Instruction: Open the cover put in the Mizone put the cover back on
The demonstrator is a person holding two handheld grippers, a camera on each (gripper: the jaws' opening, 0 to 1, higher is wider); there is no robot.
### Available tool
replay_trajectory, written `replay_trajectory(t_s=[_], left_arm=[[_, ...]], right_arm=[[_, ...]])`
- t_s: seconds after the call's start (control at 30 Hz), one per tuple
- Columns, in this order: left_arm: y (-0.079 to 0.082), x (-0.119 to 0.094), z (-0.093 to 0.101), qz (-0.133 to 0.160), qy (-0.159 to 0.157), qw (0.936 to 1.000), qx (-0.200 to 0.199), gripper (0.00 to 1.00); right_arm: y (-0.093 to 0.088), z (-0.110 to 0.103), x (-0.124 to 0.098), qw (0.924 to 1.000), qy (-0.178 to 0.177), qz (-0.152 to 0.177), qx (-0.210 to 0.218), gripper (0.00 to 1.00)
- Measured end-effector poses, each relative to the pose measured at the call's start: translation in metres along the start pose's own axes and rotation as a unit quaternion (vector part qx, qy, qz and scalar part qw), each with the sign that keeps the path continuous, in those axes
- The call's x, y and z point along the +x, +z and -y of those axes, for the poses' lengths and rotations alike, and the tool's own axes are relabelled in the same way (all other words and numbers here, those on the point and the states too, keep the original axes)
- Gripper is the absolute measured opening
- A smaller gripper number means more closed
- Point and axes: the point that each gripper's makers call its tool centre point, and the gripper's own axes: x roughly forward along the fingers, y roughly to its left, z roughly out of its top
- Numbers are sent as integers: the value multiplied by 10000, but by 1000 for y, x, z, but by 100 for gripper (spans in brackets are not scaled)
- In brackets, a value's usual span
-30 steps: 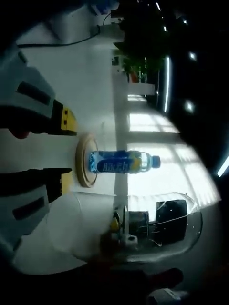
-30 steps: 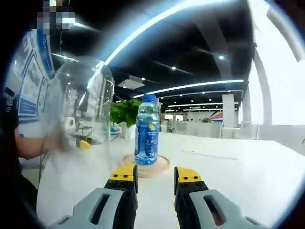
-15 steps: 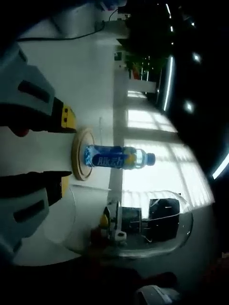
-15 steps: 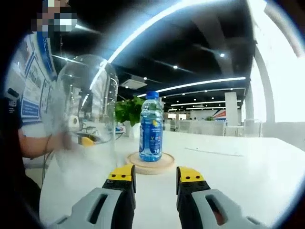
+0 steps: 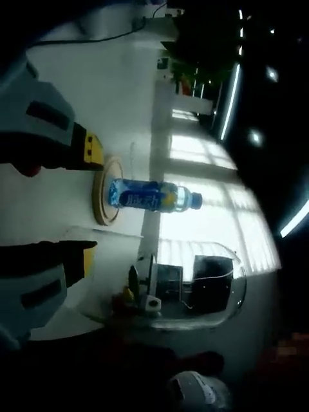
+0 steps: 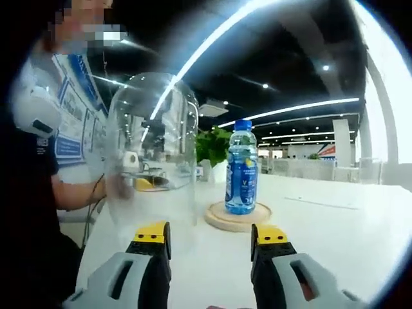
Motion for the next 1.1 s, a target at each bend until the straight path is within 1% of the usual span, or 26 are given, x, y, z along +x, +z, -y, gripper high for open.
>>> replay_trajectory(t_s=[0.03,0.07,0.1,0.17,0.23,0.3,0.33,0.4,0.5,0.57,0.6,0.67,0.73,0.8,0.83,0.87,0.9,0.97,1.03,1.1], left_arm=[[1,0,2,15,-52,10000,-19,39],[1,0,5,28,-125,9999,-44,41],[2,0,7,46,-183,9998,-53,43],[4,0,13,52,-299,9995,-6,43],[3,-1,19,10,-406,9992,44,44],[3,-4,24,-7,-537,9985,-39,46],[5,-8,30,6,-671,9977,-107,46],[8,-11,37,10,-803,9967,-134,48],[15,-14,49,0,-998,9950,-83,50],[19,-13,60,-76,-1174,9930,71,51],[21,-12,64,-136,-1230,9922,168,52],[24,-8,72,-234,-1342,9905,211,54],[25,-4,78,-389,-1382,9896,-90,59],[27,-1,78,-438,-1386,9893,-83,64],[28,0,78,-422,-1353,9899,35,65],[31,0,77,-342,-1315,9906,162,63],[32,-1,78,-327,-1323,9905,165,62],[37,-2,82,-258,-1363,9901,222,62],[36,0,81,-286,-1327,9894,506,61],[32,3,79,-384,-1283,9876,825,60]], right_arm=[[1,-5,-2,9998,172,43,81,44],[2,-7,-4,9996,257,63,129,45],[6,-9,-6,9993,307,149,163,45],[17,-17,-9,9970,540,439,327,46],[24,-21,-11,9950,673,591,453,48],[27,-24,-12,9936,765,650,518,50],[27,-25,-12,9932,798,648,542,50],[27,-27,-11,9925,843,652,605,52],[29,-36,-10,9899,1047,653,703,58],[32,-43,-7,9878,1204,675,715,60],[34,-48,-5,9867,1300,672,701,61],[36,-52,0,9872,1377,552,589,64],[35,-54,5,9886,1386,413,414,64],[36,-54,12,9898,1361,280,315,64],[36,-54,15,9904,1339,242,239,64],[36,-56,18,9897,1401,178,225,64],[34,-58,20,9889,1465,106,225,64],[35,-61,24,9870,1585,62,254,65],[35,-64,29,9864,1627,-10,243,66],[35,-64,34,9871,1599,-76,81,66]])
